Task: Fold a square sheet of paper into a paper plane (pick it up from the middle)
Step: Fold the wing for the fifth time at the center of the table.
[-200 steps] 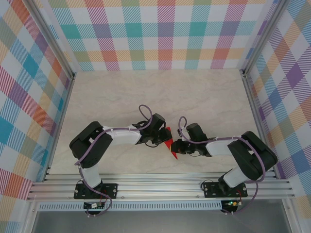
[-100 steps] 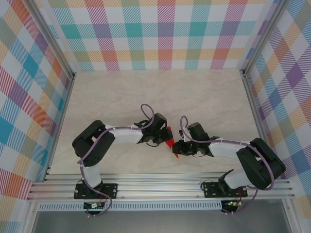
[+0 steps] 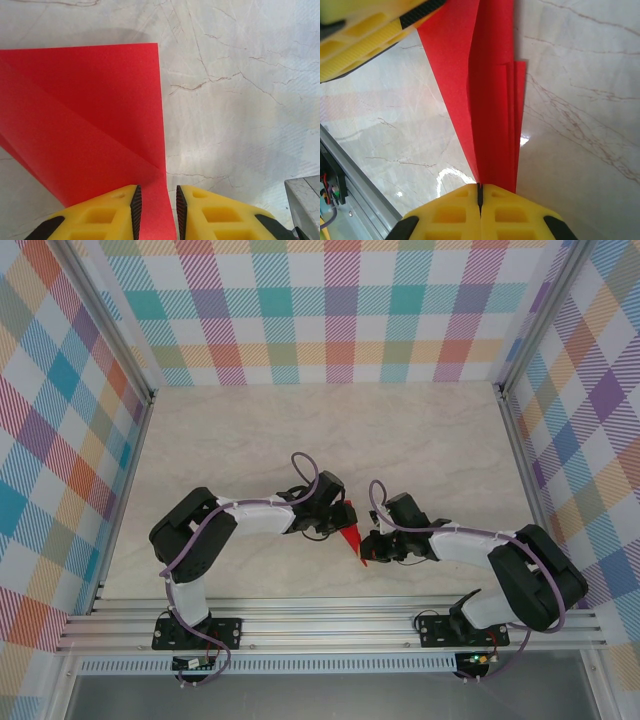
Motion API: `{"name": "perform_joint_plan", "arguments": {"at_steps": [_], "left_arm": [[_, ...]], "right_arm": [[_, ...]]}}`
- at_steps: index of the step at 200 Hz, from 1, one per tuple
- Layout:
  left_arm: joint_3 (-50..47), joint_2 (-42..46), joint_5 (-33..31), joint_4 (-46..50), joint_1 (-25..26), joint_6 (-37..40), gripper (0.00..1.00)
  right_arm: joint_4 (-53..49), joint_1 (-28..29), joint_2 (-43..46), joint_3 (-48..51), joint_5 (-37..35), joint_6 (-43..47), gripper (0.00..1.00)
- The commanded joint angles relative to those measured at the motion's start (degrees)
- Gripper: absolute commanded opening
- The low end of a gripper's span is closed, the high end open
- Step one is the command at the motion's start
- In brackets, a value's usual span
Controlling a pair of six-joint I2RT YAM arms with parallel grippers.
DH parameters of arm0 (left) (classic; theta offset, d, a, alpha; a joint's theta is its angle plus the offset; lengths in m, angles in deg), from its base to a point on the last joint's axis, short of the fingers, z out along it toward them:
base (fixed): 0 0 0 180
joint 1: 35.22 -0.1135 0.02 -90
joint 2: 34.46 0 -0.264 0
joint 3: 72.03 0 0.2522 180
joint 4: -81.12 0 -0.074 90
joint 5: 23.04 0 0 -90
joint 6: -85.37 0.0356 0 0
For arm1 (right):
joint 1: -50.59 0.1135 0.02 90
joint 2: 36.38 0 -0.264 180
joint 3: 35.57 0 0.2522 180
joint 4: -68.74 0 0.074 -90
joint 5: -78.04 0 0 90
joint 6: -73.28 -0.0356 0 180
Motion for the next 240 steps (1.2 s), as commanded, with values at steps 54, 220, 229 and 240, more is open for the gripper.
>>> {"name": "perform_joint_plan", "arguments": {"at_steps": [54,220,229,240], "left_arm": [[-2.2,7.4,-2.0,-0.3,0.6,1.7,0.43],[-0.8,-0.3,3.4,-9.6,0.7,3.0,0.50],[-0.5,-0.6,3.3,-9.3,0.8,3.1,0.50],[-0.3,-1.0,3.2,-8.8,0.7,3.2,0.50]], "right_arm": [[9.4,-1.9,0.4,3.5,4.7,-6.3,0.00],[10.0,-5.3,-0.5,3.8,9.1,-6.9,0.03],[8.6,-5.4,0.0,3.5,8.2,-6.6,0.05],[6.8,-5.5,0.3,3.3,6.7,-6.5,0.05]]}}
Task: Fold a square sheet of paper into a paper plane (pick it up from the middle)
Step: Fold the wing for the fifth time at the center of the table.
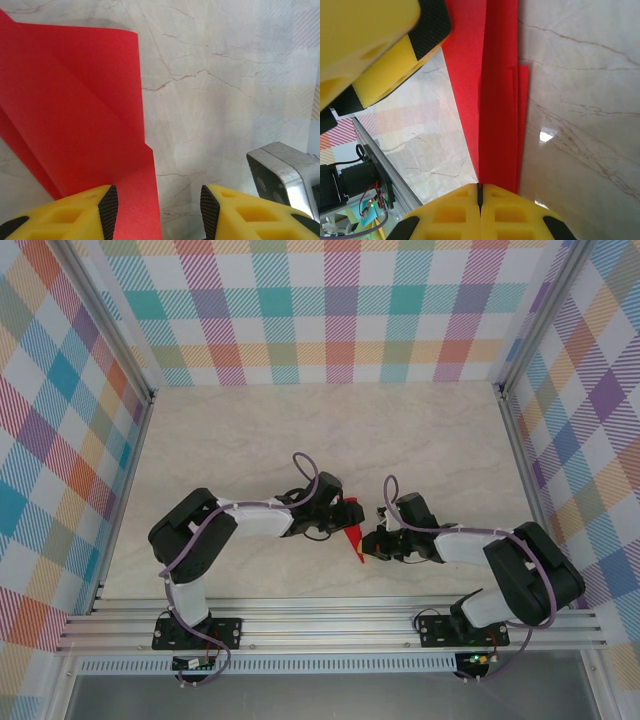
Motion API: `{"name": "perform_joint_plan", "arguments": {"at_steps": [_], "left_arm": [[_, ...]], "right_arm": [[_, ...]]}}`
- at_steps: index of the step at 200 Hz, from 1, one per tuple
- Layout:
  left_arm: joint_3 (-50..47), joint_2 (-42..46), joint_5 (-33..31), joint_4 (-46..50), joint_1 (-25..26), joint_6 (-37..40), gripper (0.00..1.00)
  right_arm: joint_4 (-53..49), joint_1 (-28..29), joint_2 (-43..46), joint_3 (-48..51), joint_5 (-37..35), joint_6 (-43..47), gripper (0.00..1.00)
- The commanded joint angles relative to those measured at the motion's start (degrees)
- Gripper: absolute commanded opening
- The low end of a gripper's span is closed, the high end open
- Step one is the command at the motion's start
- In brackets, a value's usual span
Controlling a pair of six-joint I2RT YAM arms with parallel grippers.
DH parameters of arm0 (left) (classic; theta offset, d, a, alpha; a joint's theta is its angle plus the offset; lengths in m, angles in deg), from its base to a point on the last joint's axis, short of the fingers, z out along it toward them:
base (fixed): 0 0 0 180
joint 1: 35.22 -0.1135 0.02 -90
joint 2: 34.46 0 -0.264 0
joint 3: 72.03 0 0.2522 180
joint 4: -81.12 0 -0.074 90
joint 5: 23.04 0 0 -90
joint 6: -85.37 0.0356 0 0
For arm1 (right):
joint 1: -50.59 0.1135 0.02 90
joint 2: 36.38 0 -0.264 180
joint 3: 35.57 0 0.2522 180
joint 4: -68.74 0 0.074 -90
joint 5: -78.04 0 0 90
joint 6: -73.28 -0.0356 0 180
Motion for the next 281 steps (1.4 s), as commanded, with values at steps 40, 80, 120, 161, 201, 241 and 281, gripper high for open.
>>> {"name": "perform_joint_plan", "arguments": {"at_steps": [40,80,120,161,201,241,281], "left_arm": [[2.4,-2.7,0.8,-0.2,0.7,1.3,0.49],[3.1,-3.9,0.8,0.5,0.8,1.6,0.49],[3.6,-3.4,0.3,1.1,0.7,2.3,0.49],[3.5,-0.5,0.4,1.3,0.7,3.7,0.52],[2.6,0.2,2.7,-1.3,0.7,5.0,0.53],[3.8,-3.5,3.1,-0.1,0.8,5.3,0.52],[3.7,-5.5,1.7,-0.1,0.7,4.4,0.50]], "right_arm": [[-5.2,-0.5,-2.1,-1.3,-3.0,-0.4,0.04],[-4.6,-0.5,-8.3,-2.1,-2.5,-2.0,0.01],[-6.0,-1.0,-8.2,-2.3,-3.1,-2.4,0.00],[-6.6,-2.1,-9.0,-2.2,-2.2,-2.9,0.00],[-4.3,-3.1,-11.2,-1.6,-0.2,-4.2,0.00],[-4.3,-3.4,-11.5,-1.8,0.3,-4.6,0.01],[-7.5,-3.4,-9.8,-2.8,-1.1,-4.3,0.05]]}}
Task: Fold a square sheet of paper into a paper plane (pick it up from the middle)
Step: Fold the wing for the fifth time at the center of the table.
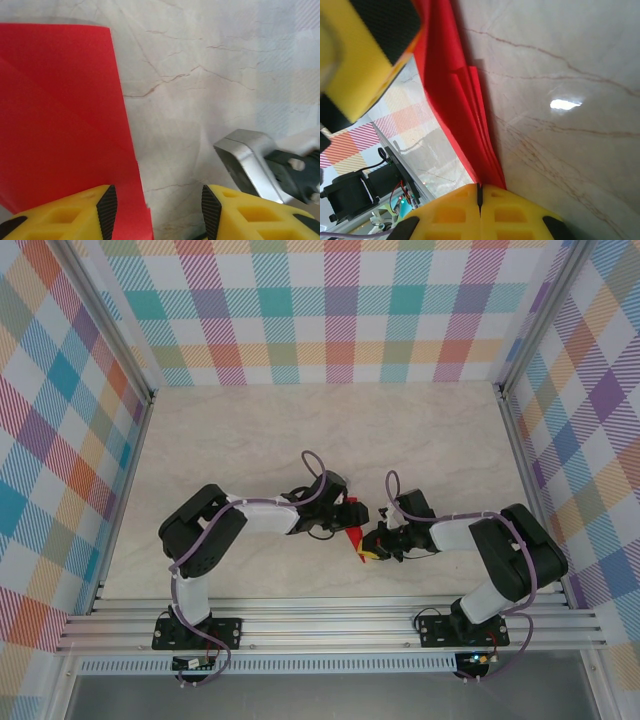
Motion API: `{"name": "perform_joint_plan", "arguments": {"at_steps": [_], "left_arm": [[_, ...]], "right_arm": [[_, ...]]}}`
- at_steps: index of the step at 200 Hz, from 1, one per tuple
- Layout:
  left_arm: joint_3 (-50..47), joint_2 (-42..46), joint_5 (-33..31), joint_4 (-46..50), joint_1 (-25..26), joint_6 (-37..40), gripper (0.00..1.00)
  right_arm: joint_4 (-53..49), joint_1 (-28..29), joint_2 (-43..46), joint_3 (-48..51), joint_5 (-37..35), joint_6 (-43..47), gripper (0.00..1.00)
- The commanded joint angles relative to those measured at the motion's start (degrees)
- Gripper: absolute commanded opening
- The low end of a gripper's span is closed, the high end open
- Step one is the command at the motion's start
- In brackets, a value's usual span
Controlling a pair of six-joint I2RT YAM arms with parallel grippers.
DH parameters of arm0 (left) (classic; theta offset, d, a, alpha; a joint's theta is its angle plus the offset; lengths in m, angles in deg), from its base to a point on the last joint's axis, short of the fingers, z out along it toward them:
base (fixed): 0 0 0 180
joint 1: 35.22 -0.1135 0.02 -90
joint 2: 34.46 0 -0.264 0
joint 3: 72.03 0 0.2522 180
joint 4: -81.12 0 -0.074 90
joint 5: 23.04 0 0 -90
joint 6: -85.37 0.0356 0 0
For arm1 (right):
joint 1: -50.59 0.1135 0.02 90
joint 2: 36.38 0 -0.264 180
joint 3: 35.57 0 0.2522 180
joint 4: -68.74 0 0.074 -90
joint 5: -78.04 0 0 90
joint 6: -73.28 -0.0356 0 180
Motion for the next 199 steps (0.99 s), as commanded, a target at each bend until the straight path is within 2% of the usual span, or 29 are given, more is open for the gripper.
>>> {"name": "perform_joint_plan", "arguments": {"at_steps": [1,35,68,88,140,169,199], "left_arm": [[1.2,-1.4,-0.5,0.4,0.8,0.2,0.50],[1.8,-2.5,-1.4,2.2,0.7,0.5,0.49],[1.6,-3.0,-1.2,2.0,0.7,0.1,0.49],[1.9,-3.2,-1.0,2.0,0.7,0.1,0.49],[2.1,-3.1,-0.3,2.2,0.7,0.2,0.49],[2.0,-2.9,-0.2,2.2,0.7,0.2,0.49],[2.0,-2.9,0.1,2.1,0.7,0.2,0.49]], "right_arm": [[-6.0,-0.1,-1.5,0.5,-7.8,-0.1,0.05],[-8.7,-0.1,2.3,0.4,-8.7,0.4,0.12],[-15.4,-0.1,8.1,-0.8,-10.9,3.3,0.24],[-17.5,-0.1,8.2,-1.9,-10.3,5.3,0.26],[-16.6,-0.1,7.3,-3.0,-7.0,6.2,0.31],[-15.3,-0.1,9.9,-2.8,-5.8,6.4,0.40],[-14.6,0.0,9.4,-3.6,-5.0,7.0,0.41]]}}
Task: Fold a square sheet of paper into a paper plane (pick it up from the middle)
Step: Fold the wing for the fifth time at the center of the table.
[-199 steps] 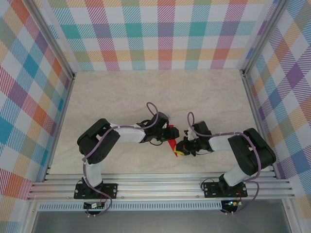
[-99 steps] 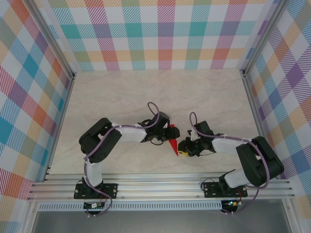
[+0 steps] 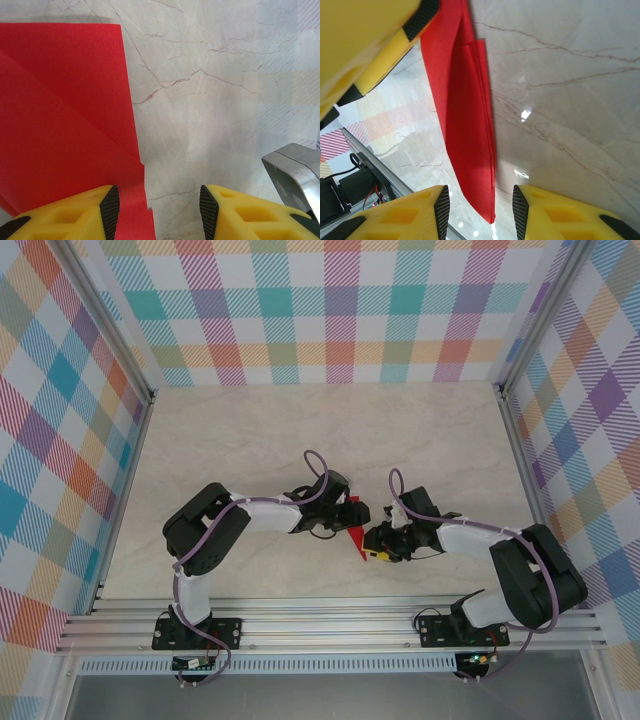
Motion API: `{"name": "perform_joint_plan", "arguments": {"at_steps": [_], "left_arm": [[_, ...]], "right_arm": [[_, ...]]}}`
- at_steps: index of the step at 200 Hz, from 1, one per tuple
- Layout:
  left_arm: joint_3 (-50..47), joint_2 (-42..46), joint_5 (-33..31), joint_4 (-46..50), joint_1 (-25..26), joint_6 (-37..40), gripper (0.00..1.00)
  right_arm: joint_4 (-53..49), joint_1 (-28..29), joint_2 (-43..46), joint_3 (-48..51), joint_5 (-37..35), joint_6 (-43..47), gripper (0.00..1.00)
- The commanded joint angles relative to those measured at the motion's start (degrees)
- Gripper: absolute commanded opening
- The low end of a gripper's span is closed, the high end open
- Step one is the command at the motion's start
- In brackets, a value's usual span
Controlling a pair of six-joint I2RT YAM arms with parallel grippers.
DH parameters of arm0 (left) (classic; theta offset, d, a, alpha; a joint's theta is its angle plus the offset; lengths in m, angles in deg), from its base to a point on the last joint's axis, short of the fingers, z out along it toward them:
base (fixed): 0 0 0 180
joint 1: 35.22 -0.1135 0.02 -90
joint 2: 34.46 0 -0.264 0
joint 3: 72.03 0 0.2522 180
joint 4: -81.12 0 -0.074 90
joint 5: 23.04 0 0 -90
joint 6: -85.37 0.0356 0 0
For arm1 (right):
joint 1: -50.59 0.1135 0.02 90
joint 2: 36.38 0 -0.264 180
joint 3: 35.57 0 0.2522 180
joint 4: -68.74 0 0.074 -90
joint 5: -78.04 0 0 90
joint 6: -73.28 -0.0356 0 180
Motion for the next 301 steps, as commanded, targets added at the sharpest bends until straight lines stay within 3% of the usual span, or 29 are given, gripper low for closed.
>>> {"name": "perform_joint_plan", "arguments": {"at_steps": [1,112,166,259,301], "left_arm": [[0.6,-1.7,0.0,1.8,0.7,0.2,0.49],[1.1,-1.7,0.4,1.8,0.7,0.3,0.49],[1.1,-1.7,0.3,2.1,0.7,0.3,0.49],[0.9,-1.8,0.3,2.5,0.7,0.2,0.49],[1.1,-1.8,0.3,3.0,0.7,0.4,0.49]], "right_arm": [[-0.4,-0.1,0.1,-1.5,2.0,1.9,0.40],[-1.6,1.2,-6.9,-4.6,0.9,3.6,0.31],[-4.3,1.2,-8.2,-4.0,-2.1,4.2,0.21],[-10.5,3.6,-13.2,-5.2,-8.5,6.7,0.13],[-12.3,3.9,-6.7,-4.9,-12.3,4.3,0.13]]}}
